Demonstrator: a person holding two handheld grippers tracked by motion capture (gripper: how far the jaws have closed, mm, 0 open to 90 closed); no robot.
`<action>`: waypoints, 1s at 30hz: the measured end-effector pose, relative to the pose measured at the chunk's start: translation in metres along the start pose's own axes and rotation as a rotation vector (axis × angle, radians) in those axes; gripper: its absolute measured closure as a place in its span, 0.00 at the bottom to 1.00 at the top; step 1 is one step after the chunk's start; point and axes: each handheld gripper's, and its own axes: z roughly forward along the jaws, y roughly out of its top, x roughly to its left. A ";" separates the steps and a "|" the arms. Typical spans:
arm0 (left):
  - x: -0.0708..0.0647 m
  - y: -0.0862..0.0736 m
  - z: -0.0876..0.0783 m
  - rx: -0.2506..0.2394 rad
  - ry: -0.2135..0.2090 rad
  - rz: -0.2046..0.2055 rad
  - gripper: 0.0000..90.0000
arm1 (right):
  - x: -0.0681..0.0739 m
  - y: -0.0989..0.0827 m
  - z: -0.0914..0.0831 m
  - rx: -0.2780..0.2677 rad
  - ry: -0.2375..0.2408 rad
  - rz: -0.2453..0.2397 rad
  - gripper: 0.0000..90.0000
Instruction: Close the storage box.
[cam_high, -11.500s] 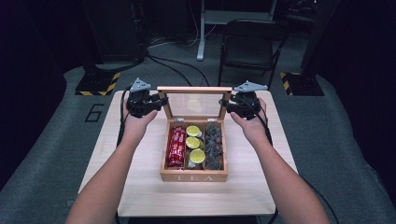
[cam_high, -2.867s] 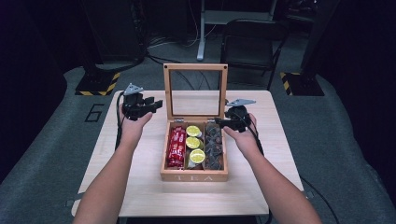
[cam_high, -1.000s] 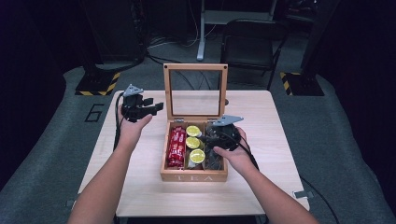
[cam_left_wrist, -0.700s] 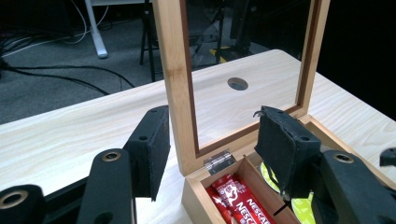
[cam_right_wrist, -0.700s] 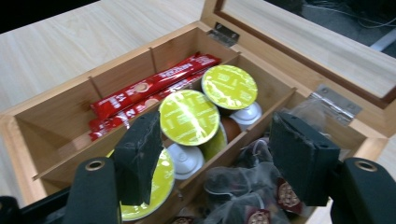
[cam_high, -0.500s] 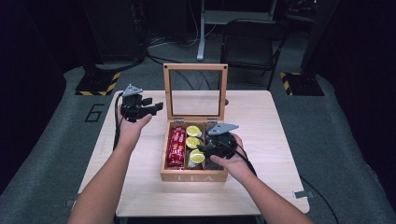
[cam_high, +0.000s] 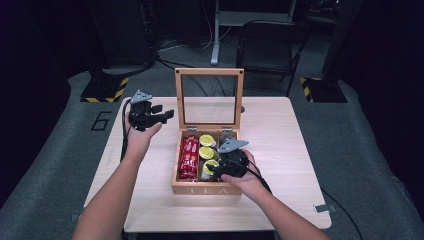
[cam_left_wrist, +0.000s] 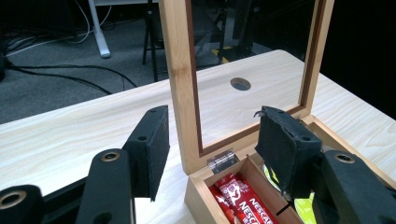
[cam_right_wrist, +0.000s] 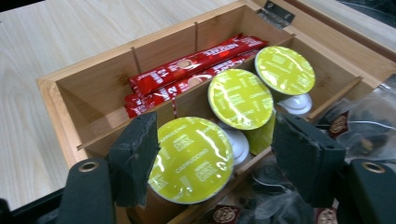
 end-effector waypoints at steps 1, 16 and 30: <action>0.000 0.000 0.000 -0.001 0.000 0.000 0.48 | 0.002 -0.001 0.001 -0.003 -0.002 0.003 0.34; 0.001 -0.001 -0.001 0.003 0.001 0.002 0.48 | 0.011 -0.007 0.010 0.036 0.025 -0.021 0.33; 0.002 -0.001 -0.001 -0.003 0.002 0.001 0.48 | 0.012 -0.007 0.014 0.057 0.014 -0.033 0.32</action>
